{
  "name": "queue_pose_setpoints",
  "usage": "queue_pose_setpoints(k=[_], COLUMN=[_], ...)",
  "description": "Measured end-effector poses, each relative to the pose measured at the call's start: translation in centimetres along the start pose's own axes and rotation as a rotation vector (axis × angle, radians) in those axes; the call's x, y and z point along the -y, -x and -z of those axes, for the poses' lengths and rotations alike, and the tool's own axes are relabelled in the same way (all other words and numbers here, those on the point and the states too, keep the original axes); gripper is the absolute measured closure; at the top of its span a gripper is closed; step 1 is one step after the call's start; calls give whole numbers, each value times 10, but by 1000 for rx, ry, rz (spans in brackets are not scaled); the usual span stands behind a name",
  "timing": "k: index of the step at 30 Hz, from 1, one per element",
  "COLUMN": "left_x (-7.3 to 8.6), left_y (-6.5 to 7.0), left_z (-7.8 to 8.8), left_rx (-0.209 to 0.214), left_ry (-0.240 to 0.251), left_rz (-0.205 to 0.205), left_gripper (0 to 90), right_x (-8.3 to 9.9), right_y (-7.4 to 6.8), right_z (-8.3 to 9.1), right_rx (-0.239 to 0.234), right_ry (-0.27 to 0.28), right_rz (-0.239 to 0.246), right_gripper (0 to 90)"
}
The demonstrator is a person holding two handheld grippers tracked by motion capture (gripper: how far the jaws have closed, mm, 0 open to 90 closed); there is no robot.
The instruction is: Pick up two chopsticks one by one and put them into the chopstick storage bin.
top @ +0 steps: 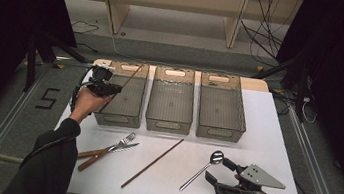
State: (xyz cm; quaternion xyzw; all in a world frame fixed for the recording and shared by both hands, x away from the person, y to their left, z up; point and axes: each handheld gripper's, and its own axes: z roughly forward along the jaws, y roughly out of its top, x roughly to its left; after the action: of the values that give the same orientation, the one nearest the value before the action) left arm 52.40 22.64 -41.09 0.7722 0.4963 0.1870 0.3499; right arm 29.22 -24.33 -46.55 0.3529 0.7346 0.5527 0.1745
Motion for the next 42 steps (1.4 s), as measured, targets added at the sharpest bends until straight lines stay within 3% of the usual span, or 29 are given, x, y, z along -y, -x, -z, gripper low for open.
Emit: queue_pose_setpoints(k=[2, 4, 7, 10, 15, 20, 23, 26, 30, 34, 42], left_x=[0, -1, -4, -5, -1, 12, 20, 31, 42, 46, 63], left_y=[1, 3, 8, 17, 36, 57, 68, 79, 88, 98, 121], left_z=[1, 4, 11, 18, 35, 49, 54, 58, 60, 58, 54], left_rx=[13, 28, 46, 66, 102, 143, 154, 185, 197, 184, 222], left_ry=[2, 16, 25, 14, 51, 85, 83, 99, 107, 82, 0], left_rz=[24, 30, 44, 25, 4, 5, -17, -2, 2, -32, -90], left_gripper=[607, 547, 361, 290, 222, 207, 207, 206, 206, 205, 203], right_x=[0, 0, 0, 0, 0, 0, 0, 0, 0, -1, -1], right_y=[0, 0, 0, 0, 0, 0, 0, -1, 0, -1, -2], right_z=[0, 0, 0, 0, 0, 1, 1, 0, 1, 0, 1], right_rx=[0, 0, 0, 0, 2, 2, 2, 2, 3, 1, 1], right_ry=[1, 1, 1, 2, 3, 4, 4, 5, 2, 2, 0], right_rz=[0, -1, 0, 0, 1, 1, 1, 3, 1, 5, 9], right_gripper=[225, 225, 224, 224, 225, 225, 225, 225, 225, 225, 225])
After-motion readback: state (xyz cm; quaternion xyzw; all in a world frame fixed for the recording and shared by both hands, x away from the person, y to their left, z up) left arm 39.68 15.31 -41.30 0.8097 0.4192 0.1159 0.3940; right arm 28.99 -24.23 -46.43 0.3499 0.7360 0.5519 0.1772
